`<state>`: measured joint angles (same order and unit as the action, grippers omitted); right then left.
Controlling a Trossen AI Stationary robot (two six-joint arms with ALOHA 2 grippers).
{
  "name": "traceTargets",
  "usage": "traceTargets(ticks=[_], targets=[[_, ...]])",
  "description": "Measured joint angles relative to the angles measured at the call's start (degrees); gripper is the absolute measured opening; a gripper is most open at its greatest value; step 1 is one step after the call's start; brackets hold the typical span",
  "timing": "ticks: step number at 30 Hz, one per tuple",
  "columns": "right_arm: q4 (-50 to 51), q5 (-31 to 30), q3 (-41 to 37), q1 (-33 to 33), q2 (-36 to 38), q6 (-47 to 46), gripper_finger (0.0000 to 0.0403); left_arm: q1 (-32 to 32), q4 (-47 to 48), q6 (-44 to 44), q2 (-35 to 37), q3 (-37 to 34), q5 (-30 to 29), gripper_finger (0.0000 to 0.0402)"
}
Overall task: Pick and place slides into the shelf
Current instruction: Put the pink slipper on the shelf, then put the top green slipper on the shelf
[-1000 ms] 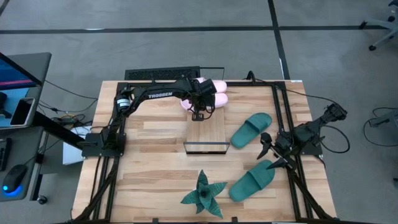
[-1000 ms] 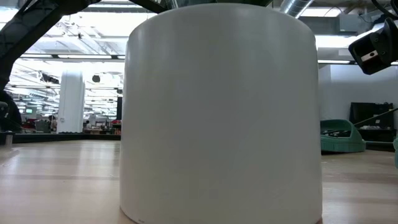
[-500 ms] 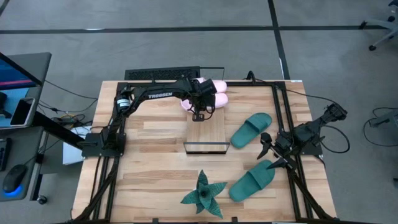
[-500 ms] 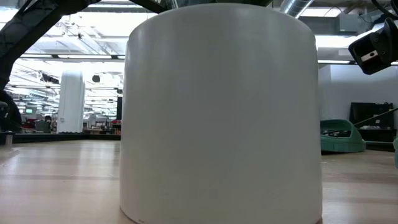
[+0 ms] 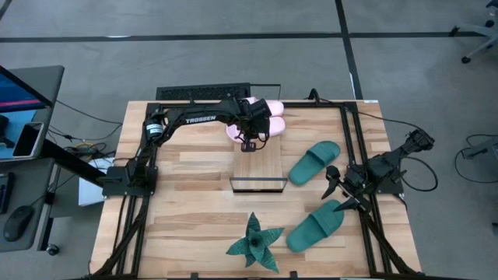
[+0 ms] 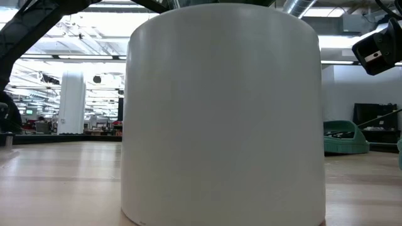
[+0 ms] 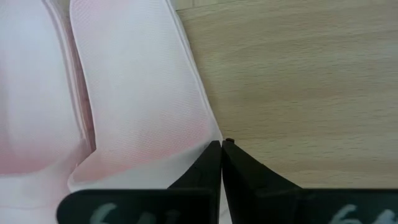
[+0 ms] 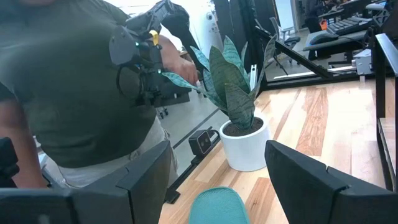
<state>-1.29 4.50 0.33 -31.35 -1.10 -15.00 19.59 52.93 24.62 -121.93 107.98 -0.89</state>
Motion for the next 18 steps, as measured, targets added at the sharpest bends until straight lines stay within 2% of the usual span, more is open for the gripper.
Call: traceTargets(ticks=[4, 8, 12, 16, 18], targets=[[0.01, 0.00, -0.01, -0.01, 0.00, 0.00, 0.0254, -0.21, 0.64, 0.09, 0.00, 0.56, -0.82, 0.0000], [0.01, 0.02, 0.01, 0.00, 0.00, 0.00, 0.0254, -0.63, 2.19, 1.64, 0.00, 4.45, -3.06, 0.0000], [-0.01, -0.01, -0.01, -0.02, -0.02, 0.00, 0.0254, -0.63, 5.21, 3.15, 0.00, 12.65, -3.10, 0.0000], [0.01, -0.01, 0.01, -0.02, -0.02, 0.00, 0.0254, 0.06, 9.65, 2.92, 0.01, 26.00, -2.18, 0.0000], [-0.02, 0.00, 0.00, -0.02, -0.02, 0.00, 0.0254, 1.16, 6.14, 0.87, 3.45, 25.74, 0.74, 0.0000]])
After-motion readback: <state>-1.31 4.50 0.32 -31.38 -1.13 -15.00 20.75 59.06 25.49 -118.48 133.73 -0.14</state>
